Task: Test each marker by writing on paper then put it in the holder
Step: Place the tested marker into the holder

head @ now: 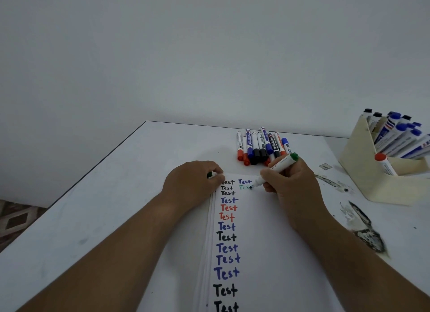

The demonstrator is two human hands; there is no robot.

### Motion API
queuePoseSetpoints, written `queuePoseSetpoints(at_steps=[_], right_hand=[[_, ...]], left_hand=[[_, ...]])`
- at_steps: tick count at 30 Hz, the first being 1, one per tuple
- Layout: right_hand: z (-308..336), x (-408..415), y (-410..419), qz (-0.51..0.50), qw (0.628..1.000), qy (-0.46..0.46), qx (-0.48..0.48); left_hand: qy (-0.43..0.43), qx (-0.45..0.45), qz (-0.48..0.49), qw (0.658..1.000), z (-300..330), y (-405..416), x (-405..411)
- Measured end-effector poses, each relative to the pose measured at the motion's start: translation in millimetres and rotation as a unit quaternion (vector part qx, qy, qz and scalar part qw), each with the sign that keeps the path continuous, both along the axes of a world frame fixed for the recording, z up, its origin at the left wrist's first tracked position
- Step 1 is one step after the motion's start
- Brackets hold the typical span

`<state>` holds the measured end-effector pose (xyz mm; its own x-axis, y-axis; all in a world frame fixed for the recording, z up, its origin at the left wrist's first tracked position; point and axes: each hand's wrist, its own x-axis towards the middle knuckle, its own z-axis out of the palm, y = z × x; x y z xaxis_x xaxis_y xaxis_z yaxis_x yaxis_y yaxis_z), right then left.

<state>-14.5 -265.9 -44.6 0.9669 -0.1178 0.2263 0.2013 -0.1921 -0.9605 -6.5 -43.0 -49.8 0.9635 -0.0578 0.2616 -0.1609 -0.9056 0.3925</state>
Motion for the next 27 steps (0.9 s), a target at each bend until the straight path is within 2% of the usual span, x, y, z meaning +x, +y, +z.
queuePoseSetpoints(at_steps=[4,8,14,21,27], right_hand=[[-3,3,-2,-0.011,1.0,0.002,0.003],[-5,7,-6,-0.012,0.996,0.018,0.085],[3,2,-7,0.037,0.97,0.038,0.239],[11,-8,-6,0.085,0.942,0.043,0.323],[12,-11,-6,0.107,0.946,0.014,0.307]], left_hand=[[0.008,0.003,-0.002,1.0,2,-3,-2],[0.009,-0.022,-0.002,1.0,4,-3,-5],[0.02,-0.193,-0.078,0.978,6,-13,-10],[0.024,-0.183,-0.108,0.977,9,-19,-10],[0.01,-0.165,-0.124,0.979,11,-18,-12]])
